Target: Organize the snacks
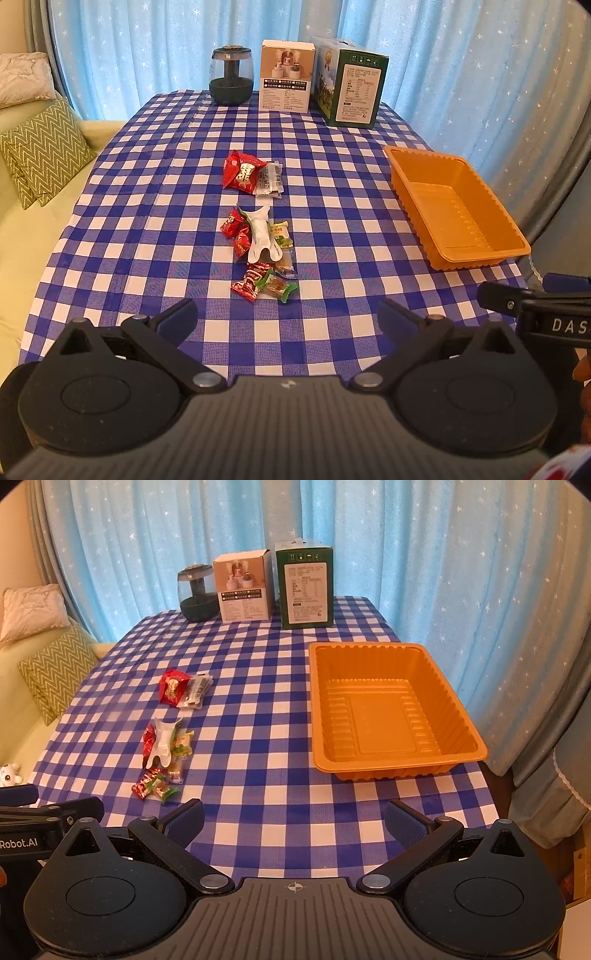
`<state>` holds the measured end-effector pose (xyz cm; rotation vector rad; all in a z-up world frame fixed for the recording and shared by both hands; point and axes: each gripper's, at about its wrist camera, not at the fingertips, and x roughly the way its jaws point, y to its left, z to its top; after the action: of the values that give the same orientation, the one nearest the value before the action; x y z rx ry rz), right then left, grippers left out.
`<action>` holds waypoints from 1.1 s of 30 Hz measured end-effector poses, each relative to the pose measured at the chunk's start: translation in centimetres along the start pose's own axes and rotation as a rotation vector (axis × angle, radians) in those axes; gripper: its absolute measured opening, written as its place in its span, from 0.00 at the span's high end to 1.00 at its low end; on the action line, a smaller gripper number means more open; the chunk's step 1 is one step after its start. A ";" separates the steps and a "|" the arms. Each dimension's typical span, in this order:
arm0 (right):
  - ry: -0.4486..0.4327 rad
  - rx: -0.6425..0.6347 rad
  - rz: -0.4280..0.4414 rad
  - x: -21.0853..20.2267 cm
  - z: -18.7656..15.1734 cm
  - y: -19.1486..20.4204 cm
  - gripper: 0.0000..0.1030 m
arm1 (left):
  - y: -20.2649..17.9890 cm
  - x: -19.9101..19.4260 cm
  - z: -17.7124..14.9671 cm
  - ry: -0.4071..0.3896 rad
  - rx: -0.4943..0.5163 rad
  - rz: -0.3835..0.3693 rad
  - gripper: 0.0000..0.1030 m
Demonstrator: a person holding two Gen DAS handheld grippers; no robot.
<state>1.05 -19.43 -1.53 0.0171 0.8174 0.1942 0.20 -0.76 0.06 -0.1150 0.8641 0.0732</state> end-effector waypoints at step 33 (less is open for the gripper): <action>0.001 0.005 0.000 -0.1 -0.1 0.0 0.00 | -0.6 0.1 0.0 -0.001 -0.009 -0.010 0.00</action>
<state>0.96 -19.47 -1.51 0.0217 0.8185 0.1925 0.31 -1.36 -0.01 -0.1277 0.8619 0.0674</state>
